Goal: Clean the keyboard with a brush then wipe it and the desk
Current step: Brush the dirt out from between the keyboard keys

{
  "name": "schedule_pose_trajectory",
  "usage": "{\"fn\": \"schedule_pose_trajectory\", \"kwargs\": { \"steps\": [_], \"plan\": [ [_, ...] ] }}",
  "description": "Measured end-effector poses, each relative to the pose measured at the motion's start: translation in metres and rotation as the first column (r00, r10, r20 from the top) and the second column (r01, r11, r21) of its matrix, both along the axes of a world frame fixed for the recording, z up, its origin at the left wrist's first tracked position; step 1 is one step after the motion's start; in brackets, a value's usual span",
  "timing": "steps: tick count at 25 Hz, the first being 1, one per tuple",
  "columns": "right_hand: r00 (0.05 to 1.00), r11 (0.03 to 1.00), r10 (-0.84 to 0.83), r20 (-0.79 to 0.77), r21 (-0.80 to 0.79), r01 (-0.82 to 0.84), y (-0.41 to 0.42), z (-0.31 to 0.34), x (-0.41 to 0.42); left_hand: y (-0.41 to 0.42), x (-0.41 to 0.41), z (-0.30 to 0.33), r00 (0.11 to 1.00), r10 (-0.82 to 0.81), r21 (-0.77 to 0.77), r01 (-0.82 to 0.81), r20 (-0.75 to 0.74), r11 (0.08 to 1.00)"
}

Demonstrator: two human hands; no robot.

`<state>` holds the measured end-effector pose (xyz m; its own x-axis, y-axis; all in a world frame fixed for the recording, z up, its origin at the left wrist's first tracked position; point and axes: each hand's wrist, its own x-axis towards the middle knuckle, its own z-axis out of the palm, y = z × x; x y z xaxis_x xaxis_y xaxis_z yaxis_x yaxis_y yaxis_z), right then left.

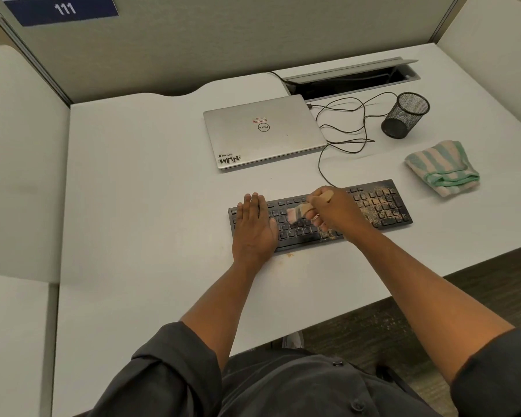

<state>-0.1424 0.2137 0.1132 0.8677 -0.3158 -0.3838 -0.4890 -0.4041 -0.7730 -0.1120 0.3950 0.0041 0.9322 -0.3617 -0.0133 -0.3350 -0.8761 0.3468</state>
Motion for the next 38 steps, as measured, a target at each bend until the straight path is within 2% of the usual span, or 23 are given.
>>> {"fn": "schedule_pose_trajectory", "kwargs": {
  "steps": [3,7,12,17,22,27,33,38],
  "plan": [
    [0.998,0.962,0.02,0.057,-0.273,-0.004,-0.002,0.002,0.009,0.001,0.001,-0.002,1.0,0.005,-0.008,-0.005,0.013,1.0],
    [0.994,0.978,0.087,0.072,-0.195,-0.072,0.003,0.007,0.015,0.001,0.0,-0.004,1.0,0.001,-0.014,-0.001,0.015,1.0],
    [0.974,0.932,0.222,-0.055,-0.281,-0.228,0.0,0.015,0.03,0.001,0.0,-0.002,1.0,-0.001,-0.021,0.002,0.013,1.0],
    [0.964,0.889,0.267,0.007,-0.389,-0.244,0.003,0.02,0.041,0.002,0.001,-0.004,0.999,-0.007,-0.027,0.008,0.045,1.0],
    [0.944,0.825,0.325,-0.056,-0.472,-0.312,0.004,0.009,0.037,0.001,0.0,-0.006,0.998,-0.003,-0.014,0.004,0.07,1.0],
    [0.956,0.888,0.29,0.055,-0.386,-0.247,-0.005,0.005,0.039,-0.001,0.002,-0.006,0.998,0.005,-0.004,-0.005,0.064,1.0],
    [0.944,0.871,0.331,0.005,-0.388,-0.303,-0.014,-0.006,0.036,-0.001,0.001,-0.013,0.995,0.018,-0.005,-0.018,0.101,1.0],
    [0.946,0.935,0.307,0.104,-0.221,-0.279,-0.012,-0.006,0.028,-0.002,0.001,-0.015,0.993,0.028,0.002,-0.029,0.117,1.0]
  ]
}}
